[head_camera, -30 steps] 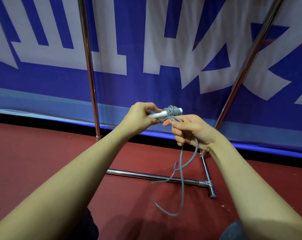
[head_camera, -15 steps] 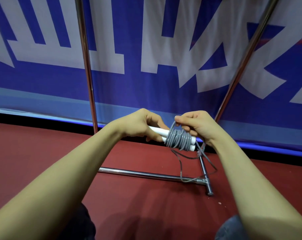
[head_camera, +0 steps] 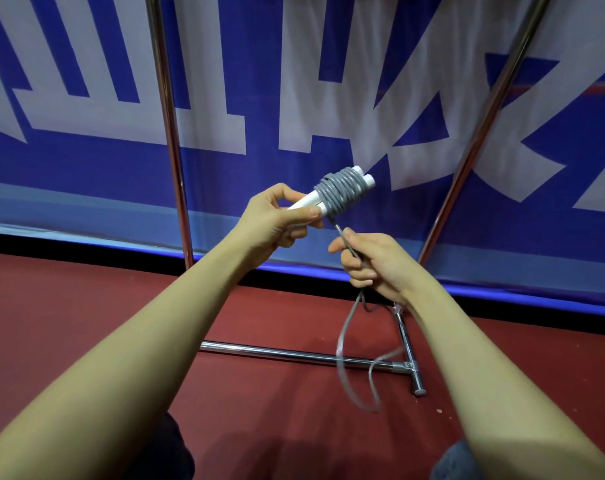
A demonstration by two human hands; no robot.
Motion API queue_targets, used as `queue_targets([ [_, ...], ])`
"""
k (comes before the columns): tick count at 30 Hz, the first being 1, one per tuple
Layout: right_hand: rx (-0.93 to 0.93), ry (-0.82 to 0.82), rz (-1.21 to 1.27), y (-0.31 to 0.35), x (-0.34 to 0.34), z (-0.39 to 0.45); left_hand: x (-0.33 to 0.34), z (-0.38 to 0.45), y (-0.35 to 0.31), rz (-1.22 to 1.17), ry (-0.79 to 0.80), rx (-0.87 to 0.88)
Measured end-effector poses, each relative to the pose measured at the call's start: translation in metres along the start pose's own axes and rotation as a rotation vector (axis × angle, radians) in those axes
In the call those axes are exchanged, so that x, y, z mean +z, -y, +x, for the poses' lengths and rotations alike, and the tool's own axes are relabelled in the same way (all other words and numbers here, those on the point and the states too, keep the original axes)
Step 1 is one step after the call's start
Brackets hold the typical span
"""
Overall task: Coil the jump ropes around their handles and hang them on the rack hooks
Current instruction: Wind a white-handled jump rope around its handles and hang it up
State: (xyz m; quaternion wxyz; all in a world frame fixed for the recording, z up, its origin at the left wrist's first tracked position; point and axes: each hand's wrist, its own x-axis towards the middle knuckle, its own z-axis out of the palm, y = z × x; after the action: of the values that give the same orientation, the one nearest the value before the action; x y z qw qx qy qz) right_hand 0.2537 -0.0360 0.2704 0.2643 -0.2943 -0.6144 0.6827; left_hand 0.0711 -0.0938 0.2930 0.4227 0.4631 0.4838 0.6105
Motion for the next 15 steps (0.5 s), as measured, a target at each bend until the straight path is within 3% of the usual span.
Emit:
queue_targets([
  [6,0.058,0.078,0.007,-0.004,0.008,0.003,0.000,0.002,0.010,0.367,-0.101,0.100],
  [15,0.068,0.132,-0.167,-0.009,0.010,0.003,-0.006,0.001,0.038,0.702,-0.042,0.177],
])
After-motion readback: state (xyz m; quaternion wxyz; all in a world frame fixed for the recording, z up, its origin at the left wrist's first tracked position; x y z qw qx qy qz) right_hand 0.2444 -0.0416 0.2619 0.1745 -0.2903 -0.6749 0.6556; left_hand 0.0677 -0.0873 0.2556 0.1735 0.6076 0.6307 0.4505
